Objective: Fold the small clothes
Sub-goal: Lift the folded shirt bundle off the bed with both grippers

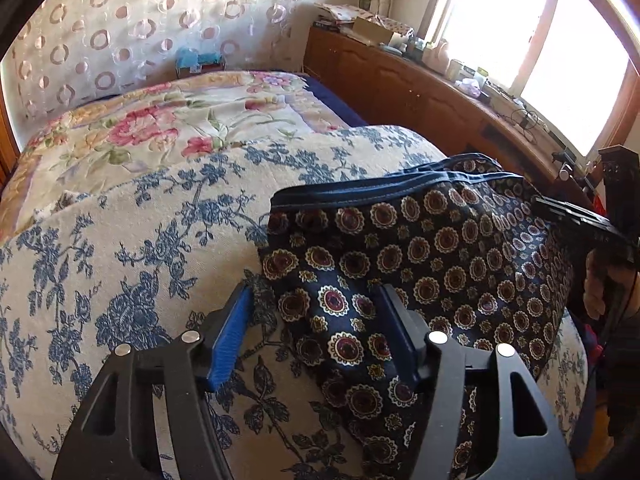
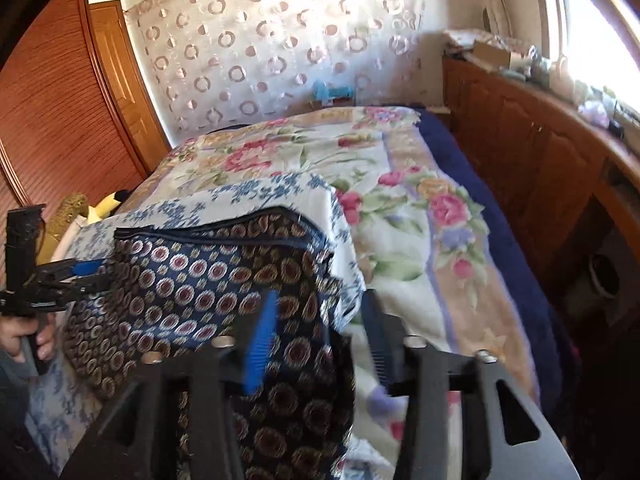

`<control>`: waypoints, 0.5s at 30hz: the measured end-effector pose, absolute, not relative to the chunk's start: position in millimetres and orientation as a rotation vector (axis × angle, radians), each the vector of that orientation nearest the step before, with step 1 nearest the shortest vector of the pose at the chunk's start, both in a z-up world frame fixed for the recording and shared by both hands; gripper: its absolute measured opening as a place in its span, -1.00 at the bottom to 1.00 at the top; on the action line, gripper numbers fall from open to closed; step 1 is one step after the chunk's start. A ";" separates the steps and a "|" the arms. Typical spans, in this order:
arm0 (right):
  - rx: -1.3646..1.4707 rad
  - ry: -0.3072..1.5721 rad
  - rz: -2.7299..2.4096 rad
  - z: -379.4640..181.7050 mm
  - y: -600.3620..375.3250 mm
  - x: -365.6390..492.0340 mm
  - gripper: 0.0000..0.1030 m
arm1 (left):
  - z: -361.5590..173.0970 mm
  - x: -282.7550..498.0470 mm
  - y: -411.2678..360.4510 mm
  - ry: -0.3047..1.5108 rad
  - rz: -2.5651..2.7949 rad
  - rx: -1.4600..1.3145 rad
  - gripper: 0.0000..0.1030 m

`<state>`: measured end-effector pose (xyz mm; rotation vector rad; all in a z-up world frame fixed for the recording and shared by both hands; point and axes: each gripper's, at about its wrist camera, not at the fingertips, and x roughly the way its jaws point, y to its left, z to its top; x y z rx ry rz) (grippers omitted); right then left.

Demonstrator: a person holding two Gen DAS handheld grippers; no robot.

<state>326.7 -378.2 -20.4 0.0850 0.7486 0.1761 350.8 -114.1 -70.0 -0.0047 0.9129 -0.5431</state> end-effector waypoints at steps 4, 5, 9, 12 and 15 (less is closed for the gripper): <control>0.085 0.807 0.197 -27.1 -375.5 332.1 0.10 | -69.6 352.6 -117.2 0.917 -0.553 -0.016 -0.26; 0.088 0.823 0.201 -28.6 -374.9 335.3 0.10 | -69.5 353.0 -117.3 0.920 -0.555 -0.017 -0.41; 0.059 0.841 0.231 -30.8 -368.0 339.3 0.10 | -64.8 350.3 -115.2 0.926 -0.614 -0.065 -0.88; 0.053 0.850 0.250 -31.2 -366.1 342.8 0.10 | -53.7 340.9 -114.3 0.898 -0.657 -0.084 -0.89; 0.036 0.847 0.252 -32.4 -365.3 345.0 0.10 | -41.1 332.7 -113.1 0.864 -0.682 -0.101 -0.89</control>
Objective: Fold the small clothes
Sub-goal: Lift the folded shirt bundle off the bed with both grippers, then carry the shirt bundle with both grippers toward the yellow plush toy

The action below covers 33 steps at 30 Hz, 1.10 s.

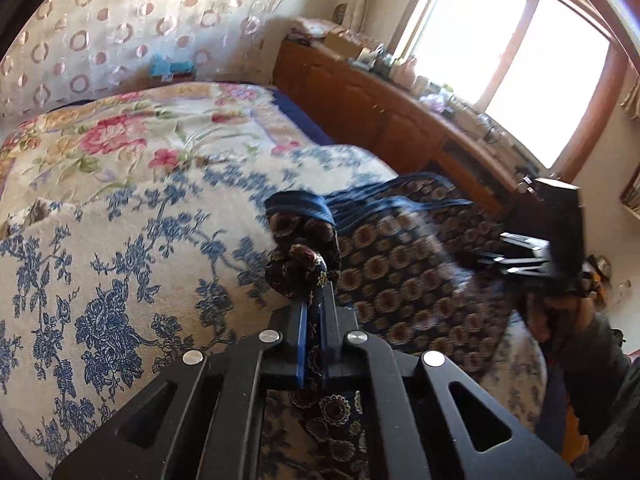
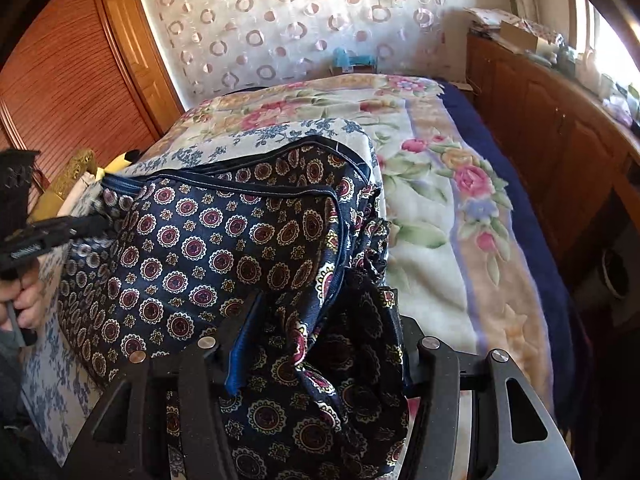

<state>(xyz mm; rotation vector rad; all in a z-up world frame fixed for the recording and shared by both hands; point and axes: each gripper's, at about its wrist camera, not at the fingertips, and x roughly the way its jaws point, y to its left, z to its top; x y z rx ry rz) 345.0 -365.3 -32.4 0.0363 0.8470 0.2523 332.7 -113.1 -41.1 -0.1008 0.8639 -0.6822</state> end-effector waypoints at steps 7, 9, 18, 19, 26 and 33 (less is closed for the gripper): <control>0.030 0.855 0.324 -36.2 -361.6 341.8 -0.66 | -28.7 323.5 -113.5 0.826 -0.708 -0.117 -0.91; 0.027 0.850 0.331 -34.7 -362.9 340.8 -0.74 | -24.2 320.7 -111.3 0.808 -0.716 -0.131 -0.91; -0.020 0.738 0.340 -1.1 -349.2 328.7 -0.79 | 3.6 302.4 -85.9 0.713 -0.710 -0.162 -0.92; -0.028 0.726 0.346 3.2 -345.4 329.2 -0.79 | 8.8 298.7 -79.4 0.696 -0.704 -0.168 -0.92; -0.100 0.654 0.427 26.5 -296.6 334.2 -0.80 | 33.8 277.5 -21.6 0.607 -0.625 -0.203 -0.92; -0.197 0.581 0.590 53.5 -210.2 356.4 -0.80 | 50.9 246.6 72.3 0.526 -0.432 -0.215 -0.92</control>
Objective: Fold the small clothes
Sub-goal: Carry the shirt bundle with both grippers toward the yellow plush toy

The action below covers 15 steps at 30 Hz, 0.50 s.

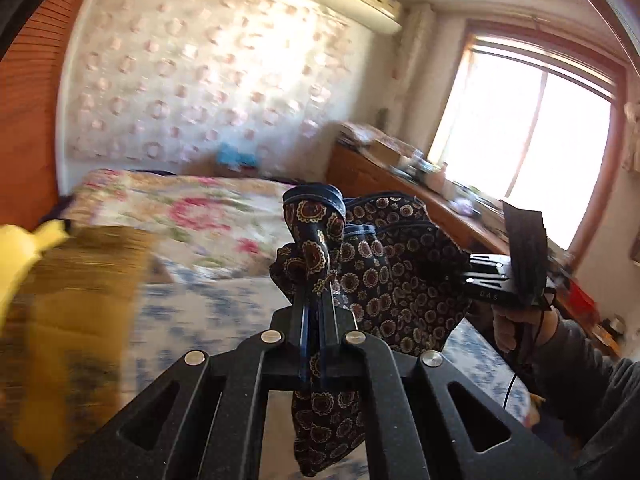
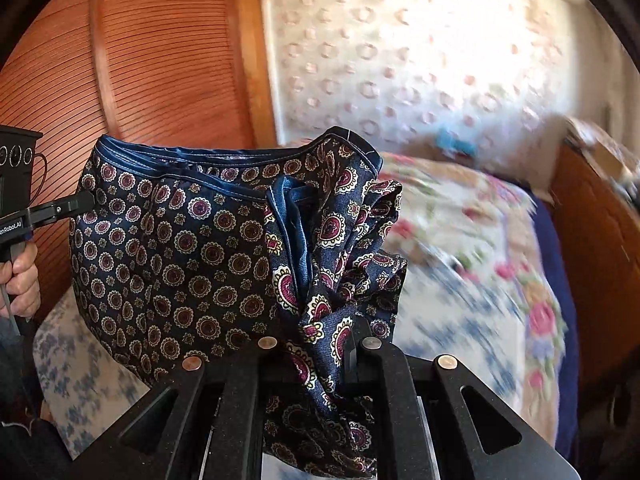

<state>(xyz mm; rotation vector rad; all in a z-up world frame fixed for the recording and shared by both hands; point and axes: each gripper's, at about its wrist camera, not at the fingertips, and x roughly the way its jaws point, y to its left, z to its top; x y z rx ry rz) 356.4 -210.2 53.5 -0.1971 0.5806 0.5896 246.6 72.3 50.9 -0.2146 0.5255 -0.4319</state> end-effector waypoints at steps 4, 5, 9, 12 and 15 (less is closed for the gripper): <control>-0.260 0.548 0.688 68.3 -146.6 376.0 -0.80 | 51.9 230.8 131.8 0.492 -0.307 -0.242 -0.92; -0.277 0.539 0.710 71.9 -130.3 380.7 -0.80 | 51.1 228.6 141.2 0.487 -0.286 -0.247 -0.92; -0.345 0.509 0.785 83.8 -66.3 401.8 -0.80 | 45.5 215.6 187.1 0.460 -0.187 -0.280 -0.92; -0.391 0.497 0.826 88.6 -24.5 419.4 -0.80 | 37.4 208.1 214.7 0.449 -0.130 -0.304 -0.92; -0.456 0.502 0.854 81.8 9.1 455.5 -0.80 | 22.6 205.3 233.2 0.454 -0.087 -0.330 -0.92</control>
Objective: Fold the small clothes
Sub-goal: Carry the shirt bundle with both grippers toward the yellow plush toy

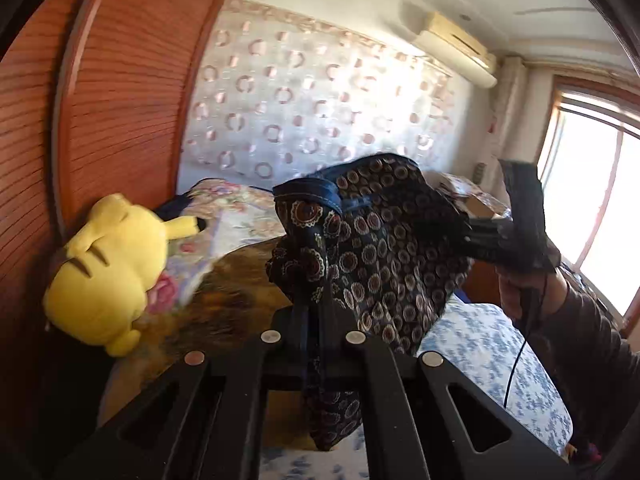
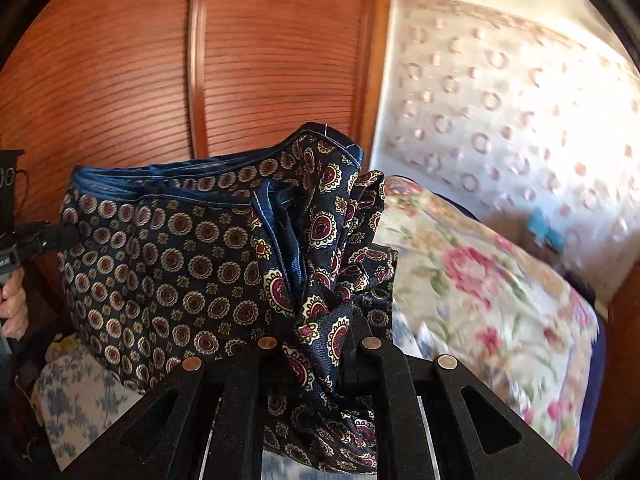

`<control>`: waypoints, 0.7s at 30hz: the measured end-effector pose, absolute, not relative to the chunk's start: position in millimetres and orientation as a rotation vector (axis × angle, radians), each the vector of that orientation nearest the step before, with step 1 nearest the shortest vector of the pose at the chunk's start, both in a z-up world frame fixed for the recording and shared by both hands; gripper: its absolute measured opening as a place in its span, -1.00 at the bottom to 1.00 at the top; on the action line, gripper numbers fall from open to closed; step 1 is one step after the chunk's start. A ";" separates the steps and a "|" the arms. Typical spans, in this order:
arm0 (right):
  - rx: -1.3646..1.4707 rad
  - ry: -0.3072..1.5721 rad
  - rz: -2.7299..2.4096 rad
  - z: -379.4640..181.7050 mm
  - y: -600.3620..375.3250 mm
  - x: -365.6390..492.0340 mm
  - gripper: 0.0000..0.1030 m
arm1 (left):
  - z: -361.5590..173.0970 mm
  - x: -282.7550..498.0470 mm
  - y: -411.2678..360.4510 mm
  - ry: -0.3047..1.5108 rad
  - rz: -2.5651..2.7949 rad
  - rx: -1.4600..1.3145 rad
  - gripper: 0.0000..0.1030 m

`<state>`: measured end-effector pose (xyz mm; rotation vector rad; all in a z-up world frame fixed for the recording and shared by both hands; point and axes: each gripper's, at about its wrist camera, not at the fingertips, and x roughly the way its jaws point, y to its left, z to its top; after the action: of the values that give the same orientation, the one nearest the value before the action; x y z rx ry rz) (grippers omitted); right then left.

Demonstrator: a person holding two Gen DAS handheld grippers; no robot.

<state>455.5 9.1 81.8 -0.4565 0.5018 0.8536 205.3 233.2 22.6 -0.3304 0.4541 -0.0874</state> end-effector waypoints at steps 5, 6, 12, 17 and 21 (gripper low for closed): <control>-0.542 0.531 0.880 70.0 68.6 502.8 -0.80 | -5.3 206.5 254.9 0.482 -0.046 -0.389 -0.92; -0.555 0.535 0.889 67.4 80.8 510.8 -0.80 | -9.2 205.8 258.0 0.486 -0.041 -0.399 -0.92; -0.589 0.544 0.935 56.5 117.3 537.7 -0.79 | -22.2 197.1 264.4 0.510 0.000 -0.406 -0.92; -0.560 0.544 0.889 52.0 137.6 547.7 -0.35 | -33.4 197.0 265.8 0.559 0.044 -0.381 -0.92; -0.480 0.494 0.828 53.1 136.0 548.0 -0.10 | -29.2 192.9 260.9 0.568 0.058 -0.356 -0.78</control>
<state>548.0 136.0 53.1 -0.4800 0.4945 0.8283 192.9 260.9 -29.2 -0.3561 0.5677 0.0578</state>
